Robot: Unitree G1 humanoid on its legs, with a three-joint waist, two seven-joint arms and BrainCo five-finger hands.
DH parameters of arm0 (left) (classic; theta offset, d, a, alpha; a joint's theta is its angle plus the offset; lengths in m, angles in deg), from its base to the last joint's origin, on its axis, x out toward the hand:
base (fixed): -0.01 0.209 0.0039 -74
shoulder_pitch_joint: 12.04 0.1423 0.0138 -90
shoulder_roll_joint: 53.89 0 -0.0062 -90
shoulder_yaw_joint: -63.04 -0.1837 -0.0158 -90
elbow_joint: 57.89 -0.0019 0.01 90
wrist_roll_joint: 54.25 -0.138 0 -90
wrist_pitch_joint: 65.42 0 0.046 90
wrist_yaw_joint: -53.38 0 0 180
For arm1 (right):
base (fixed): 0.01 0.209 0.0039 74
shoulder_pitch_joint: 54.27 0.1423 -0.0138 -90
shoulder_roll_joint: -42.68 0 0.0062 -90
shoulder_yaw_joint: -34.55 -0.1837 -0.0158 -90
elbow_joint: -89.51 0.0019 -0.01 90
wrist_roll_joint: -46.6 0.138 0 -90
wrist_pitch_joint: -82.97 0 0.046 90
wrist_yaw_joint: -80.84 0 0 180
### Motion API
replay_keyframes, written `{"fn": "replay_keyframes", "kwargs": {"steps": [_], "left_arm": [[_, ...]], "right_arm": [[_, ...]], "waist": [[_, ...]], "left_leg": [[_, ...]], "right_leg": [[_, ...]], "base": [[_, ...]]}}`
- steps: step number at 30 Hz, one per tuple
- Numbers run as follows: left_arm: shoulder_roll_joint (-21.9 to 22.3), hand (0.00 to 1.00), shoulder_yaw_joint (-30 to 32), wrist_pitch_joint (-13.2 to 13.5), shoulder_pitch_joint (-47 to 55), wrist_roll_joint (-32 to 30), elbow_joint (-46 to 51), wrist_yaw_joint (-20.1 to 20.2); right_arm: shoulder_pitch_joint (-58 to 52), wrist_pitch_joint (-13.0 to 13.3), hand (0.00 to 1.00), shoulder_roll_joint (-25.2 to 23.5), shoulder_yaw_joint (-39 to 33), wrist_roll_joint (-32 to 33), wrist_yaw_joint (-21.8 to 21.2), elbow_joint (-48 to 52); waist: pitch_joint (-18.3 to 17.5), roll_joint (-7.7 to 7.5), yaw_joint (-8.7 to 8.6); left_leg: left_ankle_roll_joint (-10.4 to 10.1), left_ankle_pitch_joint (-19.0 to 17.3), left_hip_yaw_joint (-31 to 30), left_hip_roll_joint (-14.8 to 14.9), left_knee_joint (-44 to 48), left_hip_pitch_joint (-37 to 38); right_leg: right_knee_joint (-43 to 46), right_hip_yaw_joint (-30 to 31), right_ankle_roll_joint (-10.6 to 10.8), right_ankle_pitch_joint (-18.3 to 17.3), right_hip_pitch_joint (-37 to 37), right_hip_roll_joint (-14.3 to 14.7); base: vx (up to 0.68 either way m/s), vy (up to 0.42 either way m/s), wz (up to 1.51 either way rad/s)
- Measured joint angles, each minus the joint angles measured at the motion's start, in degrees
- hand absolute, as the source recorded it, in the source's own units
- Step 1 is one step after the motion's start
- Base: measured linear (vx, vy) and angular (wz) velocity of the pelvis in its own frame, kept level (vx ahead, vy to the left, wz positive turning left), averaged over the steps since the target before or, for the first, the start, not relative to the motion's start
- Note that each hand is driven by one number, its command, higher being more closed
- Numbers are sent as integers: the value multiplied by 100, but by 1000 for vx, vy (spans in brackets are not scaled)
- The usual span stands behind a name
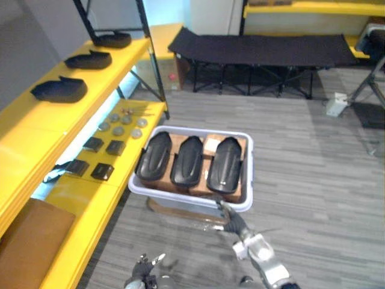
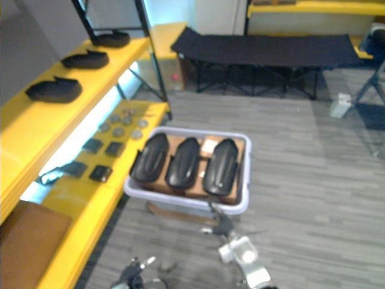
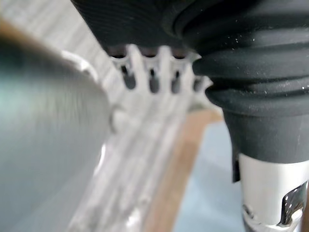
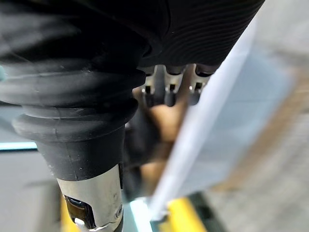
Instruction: Walk over and take plastic housings, then place them on the shelf
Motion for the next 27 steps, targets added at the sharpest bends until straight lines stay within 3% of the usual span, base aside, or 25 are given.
{"fn": "replay_keyframes", "kwargs": {"steps": [2,4,8,10,12,15,18,21,27], "left_arm": [[-241,0,-144,36,-39,-117,77,-148],[-321,0,-322,67,-41,-137,107,-192],[-299,0,-612,197,-104,-294,348,-215],[-289,0,-762,230,-229,-295,485,-240],[-255,0,-786,236,-374,-292,691,-287],[-262,0,-786,328,-718,-251,882,-460],[-255,0,-787,466,-940,-217,978,-483],[-258,0,-787,470,-1105,-208,964,-613],[-256,0,-811,485,-1393,0,905,-643]], "right_arm": [[105,121,0,-183,-46,7,160,709],[473,203,0,-327,-218,142,403,1199],[2308,560,0,-355,-1240,225,1221,1639],[3195,578,0,-124,-1874,181,1711,1517],[4066,514,0,396,-2469,167,2200,1040],[4808,181,0,1173,-3153,167,2880,429],[5064,26,0,1546,-3503,173,3380,261],[5258,-47,0,1726,-3540,265,3549,-127],[5930,-146,0,2179,-3215,589,3436,-1509]], "waist": [[42,-330,-4],[45,-429,-20],[254,-330,36],[499,-223,88],[895,-173,104],[1388,-195,101],[1709,-211,95],[1772,-284,93],[1851,-336,119]], "left_leg": [[20,15,54,-209,-161,44],[100,-31,101,-297,-170,42],[168,-44,192,-439,-142,-271],[236,6,169,-460,-105,-586],[251,7,88,-442,109,-949],[390,-114,-91,-341,593,-1542],[406,-379,-129,-235,1086,-1886],[468,-492,-135,-194,1287,-2120],[509,-645,-337,-169,1658,-2596]], "right_leg": [[-327,41,78,201,67,-109],[-422,141,119,308,47,-180],[-480,287,143,450,-321,-307],[-489,293,128,544,-601,-326],[-485,287,109,615,-833,-333],[-436,283,65,721,-1172,-295],[-330,339,70,737,-1374,-282],[-342,476,9,897,-1600,-262],[-377,498,-19,1010,-1844,-254]], "base": [[84,102,-7],[59,96,-13],[-38,57,-12],[-119,1,4],[-112,-13,13],[-91,-7,10],[-72,34,-8],[-39,48,-17],[-59,30,1]]}}
